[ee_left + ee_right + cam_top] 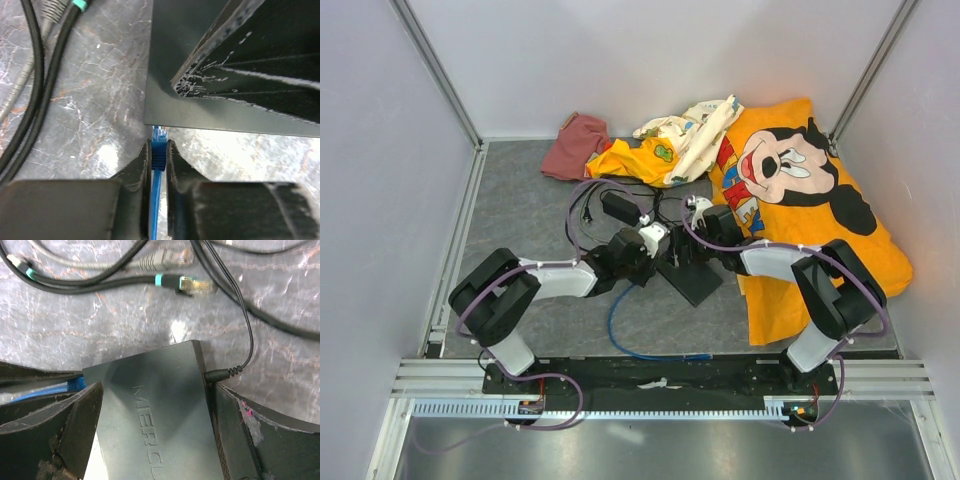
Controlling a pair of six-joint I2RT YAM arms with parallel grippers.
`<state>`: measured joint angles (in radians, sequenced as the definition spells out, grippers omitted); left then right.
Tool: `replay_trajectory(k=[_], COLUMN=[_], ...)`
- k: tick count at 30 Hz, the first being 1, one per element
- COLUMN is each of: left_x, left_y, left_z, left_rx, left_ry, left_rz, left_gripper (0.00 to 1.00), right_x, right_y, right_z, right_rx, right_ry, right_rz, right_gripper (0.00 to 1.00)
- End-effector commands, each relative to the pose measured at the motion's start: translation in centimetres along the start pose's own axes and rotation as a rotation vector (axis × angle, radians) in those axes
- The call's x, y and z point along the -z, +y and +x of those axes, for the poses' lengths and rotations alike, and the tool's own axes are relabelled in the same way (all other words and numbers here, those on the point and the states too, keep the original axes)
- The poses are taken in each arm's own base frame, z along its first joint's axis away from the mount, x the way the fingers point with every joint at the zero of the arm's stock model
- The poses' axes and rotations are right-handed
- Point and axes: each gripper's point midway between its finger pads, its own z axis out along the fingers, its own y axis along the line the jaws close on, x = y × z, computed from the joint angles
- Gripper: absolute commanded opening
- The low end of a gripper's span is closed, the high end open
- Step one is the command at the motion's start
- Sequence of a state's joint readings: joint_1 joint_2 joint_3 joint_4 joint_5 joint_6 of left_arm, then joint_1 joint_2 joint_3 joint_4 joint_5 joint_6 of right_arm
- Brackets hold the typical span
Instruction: Insert the plug into the switch port
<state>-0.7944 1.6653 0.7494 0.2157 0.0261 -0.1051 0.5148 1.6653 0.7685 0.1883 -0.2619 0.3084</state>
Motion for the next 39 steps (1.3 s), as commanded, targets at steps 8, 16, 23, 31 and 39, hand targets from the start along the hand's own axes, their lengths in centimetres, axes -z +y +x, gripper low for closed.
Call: replay_trajectory(k=[8, 16, 23, 31, 39], left_x=[5.5, 8.4, 5.9, -0.7, -4.3], left_y=[1.5, 6.5, 6.2, 4.4, 4.3], left_z=[-9.0, -9.0, -10.2, -11.0, -9.7], left_rx=[0.105, 0.118, -0.034, -0.067, -0.138], left_ry=[-0.309, -0.170, 0.027, 0.126, 0.191], left_rz=[-0.113, -0.331, -0.292, -0.176, -0.138], left_gripper=[0.74, 0.80, 0.72, 0.60, 0.44], right_x=[3.6, 7.0, 7.5, 8.1, 7.9], right_y=[-1.1, -1.6, -2.5, -3.6, -3.8], right_z=[-0.3, -5.9, -5.4, -5.1, -4.8], right_rx=[0.006, 0.066, 0.054, 0.035, 0.035], right_ry=[0.033, -0.190, -0.286, -0.319, -0.312], right_rz=[0.170, 0.254, 0.271, 0.328, 0.337], right_gripper=[0.98, 0.98, 0.98, 0.98, 0.98])
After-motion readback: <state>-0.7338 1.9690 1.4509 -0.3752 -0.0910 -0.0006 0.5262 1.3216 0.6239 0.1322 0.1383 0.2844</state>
